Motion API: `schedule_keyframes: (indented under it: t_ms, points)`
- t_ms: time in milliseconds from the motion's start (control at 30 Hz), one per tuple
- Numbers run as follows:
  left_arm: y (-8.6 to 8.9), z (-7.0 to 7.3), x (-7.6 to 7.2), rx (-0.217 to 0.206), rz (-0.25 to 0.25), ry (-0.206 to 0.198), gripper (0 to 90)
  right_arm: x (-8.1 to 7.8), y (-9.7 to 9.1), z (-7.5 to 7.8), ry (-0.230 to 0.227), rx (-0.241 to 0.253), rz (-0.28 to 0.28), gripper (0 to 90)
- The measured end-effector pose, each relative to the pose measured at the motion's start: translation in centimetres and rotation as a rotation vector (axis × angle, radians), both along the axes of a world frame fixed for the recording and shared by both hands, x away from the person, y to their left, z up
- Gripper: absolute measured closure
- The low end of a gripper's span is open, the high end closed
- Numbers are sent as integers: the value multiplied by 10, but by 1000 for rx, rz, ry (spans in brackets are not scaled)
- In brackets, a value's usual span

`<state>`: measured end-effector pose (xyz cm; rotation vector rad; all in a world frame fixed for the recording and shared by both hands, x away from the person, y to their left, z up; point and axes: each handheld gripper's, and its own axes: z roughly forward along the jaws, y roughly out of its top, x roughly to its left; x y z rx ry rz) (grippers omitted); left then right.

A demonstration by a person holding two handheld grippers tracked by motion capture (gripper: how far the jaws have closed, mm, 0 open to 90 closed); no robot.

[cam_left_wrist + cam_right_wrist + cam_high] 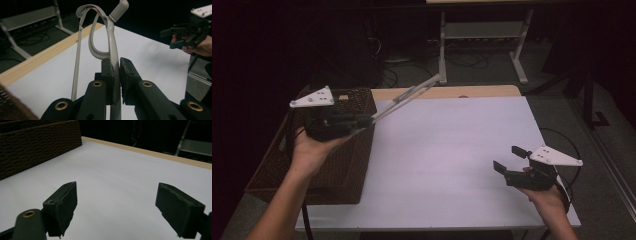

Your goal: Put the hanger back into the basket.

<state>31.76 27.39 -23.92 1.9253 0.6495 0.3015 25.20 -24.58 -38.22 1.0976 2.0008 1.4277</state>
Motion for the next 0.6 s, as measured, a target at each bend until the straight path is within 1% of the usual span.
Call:
schedule_keyframes:
  t_ms: [200,233,300,367,600]
  points:
    - [32,8,-5,-5,61,-16,828,0,0,0,-2,1,-3,169]
    - [38,10,-7,1,72,-17,828,0,0,0,-2,1,-3,169]
    - [49,11,-9,0,95,-20,828,0,0,0,-3,0,-3,169]
    - [61,11,-12,0,114,-21,828,1,0,0,-3,-4,-2,169]
    - [100,8,-21,26,181,-5,828,2,0,0,-3,-5,-7,169]
